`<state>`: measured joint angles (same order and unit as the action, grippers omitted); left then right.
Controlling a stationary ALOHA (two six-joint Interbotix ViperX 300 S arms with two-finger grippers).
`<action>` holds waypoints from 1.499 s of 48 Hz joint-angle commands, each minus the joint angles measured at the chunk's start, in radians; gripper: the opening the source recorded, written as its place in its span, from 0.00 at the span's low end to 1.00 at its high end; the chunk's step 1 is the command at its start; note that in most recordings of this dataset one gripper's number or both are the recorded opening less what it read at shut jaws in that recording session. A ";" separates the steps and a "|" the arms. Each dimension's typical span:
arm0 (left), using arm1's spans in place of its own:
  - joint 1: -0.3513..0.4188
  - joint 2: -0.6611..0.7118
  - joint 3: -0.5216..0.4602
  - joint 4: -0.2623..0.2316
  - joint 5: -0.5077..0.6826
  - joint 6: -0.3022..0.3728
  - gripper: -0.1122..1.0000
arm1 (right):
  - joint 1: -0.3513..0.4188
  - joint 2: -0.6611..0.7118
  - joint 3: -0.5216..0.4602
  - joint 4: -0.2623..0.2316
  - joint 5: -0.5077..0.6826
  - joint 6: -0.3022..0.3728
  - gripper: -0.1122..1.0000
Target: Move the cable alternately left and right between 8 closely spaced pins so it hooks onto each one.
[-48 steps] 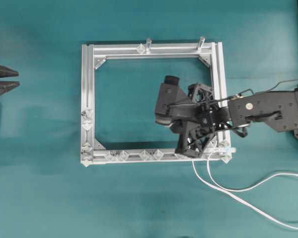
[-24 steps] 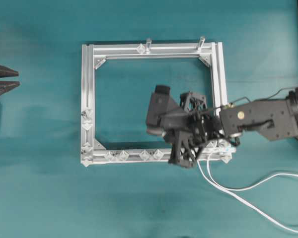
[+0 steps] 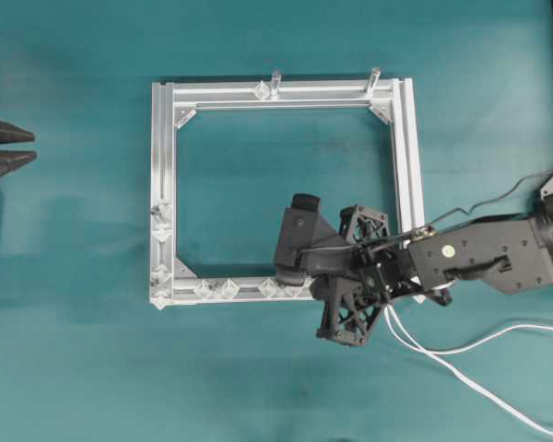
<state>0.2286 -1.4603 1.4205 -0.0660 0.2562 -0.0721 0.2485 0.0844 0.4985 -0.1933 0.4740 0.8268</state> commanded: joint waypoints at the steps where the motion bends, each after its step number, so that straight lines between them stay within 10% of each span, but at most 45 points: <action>1: -0.003 0.014 -0.012 0.003 -0.005 -0.006 0.42 | 0.008 -0.011 -0.026 0.000 -0.003 0.002 0.22; 72: -0.003 0.014 -0.012 0.003 -0.005 -0.006 0.42 | 0.038 -0.003 -0.051 -0.002 0.049 0.009 0.22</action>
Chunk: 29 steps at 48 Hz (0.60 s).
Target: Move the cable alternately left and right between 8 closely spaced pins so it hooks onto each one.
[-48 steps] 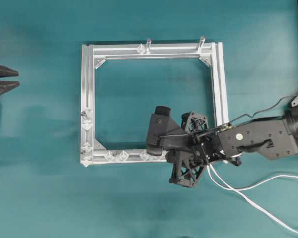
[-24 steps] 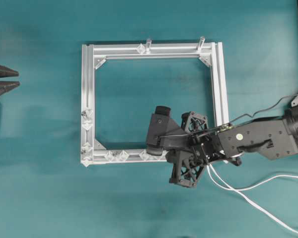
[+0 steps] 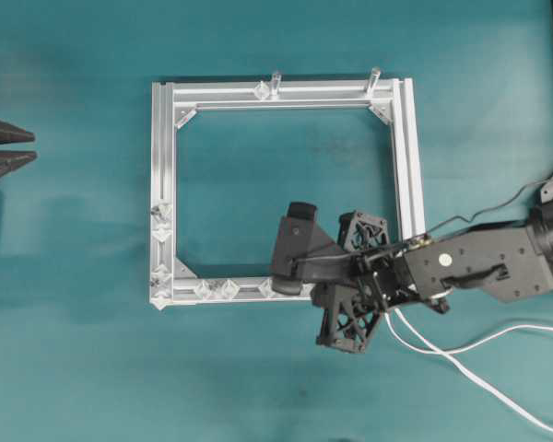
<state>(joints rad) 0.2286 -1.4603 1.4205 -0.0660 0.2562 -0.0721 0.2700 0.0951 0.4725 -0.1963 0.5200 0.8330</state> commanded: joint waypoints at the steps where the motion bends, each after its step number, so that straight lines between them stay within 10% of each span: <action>1: -0.003 0.014 -0.012 0.003 -0.005 -0.006 0.42 | 0.020 -0.014 -0.028 0.002 0.006 0.005 0.22; 29: -0.003 0.014 -0.012 0.003 -0.005 -0.006 0.42 | 0.112 0.032 -0.112 -0.009 0.037 0.144 0.22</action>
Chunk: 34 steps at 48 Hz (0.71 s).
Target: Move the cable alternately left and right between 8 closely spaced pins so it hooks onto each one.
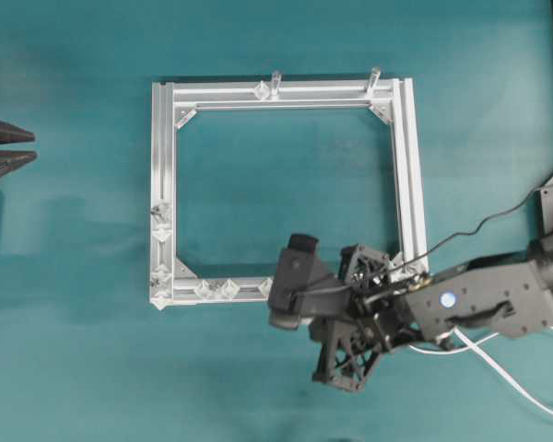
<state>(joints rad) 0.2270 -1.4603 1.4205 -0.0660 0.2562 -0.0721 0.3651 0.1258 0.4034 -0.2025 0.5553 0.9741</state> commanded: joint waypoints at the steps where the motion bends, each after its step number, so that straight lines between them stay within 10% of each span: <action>1: -0.002 0.014 -0.012 0.003 -0.005 -0.006 0.42 | 0.021 0.011 -0.055 -0.003 0.003 0.003 0.22; 34: -0.002 0.014 -0.012 0.003 -0.005 -0.006 0.42 | 0.003 0.187 -0.354 -0.097 0.120 0.002 0.22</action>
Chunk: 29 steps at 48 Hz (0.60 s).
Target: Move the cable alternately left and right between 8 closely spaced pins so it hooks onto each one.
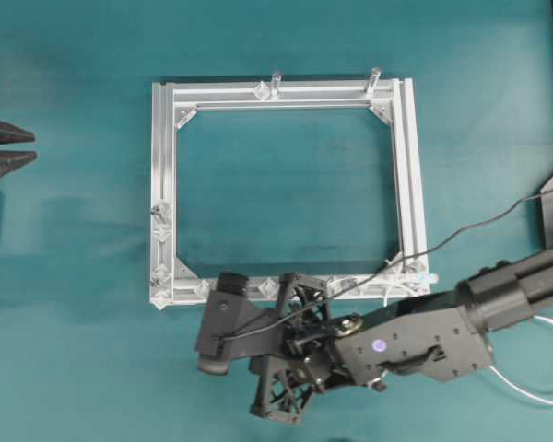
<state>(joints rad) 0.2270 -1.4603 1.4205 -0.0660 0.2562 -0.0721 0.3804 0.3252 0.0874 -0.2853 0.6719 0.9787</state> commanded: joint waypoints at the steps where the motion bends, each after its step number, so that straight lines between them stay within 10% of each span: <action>1: -0.002 0.014 -0.012 0.003 -0.005 -0.006 0.42 | -0.015 -0.009 -0.041 -0.015 0.003 -0.003 0.22; 29: -0.002 0.014 -0.012 0.003 -0.005 -0.006 0.42 | -0.106 0.017 -0.044 -0.043 0.011 -0.009 0.22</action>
<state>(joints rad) 0.2270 -1.4619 1.4205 -0.0660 0.2562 -0.0721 0.2792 0.3605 0.0583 -0.3237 0.6842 0.9725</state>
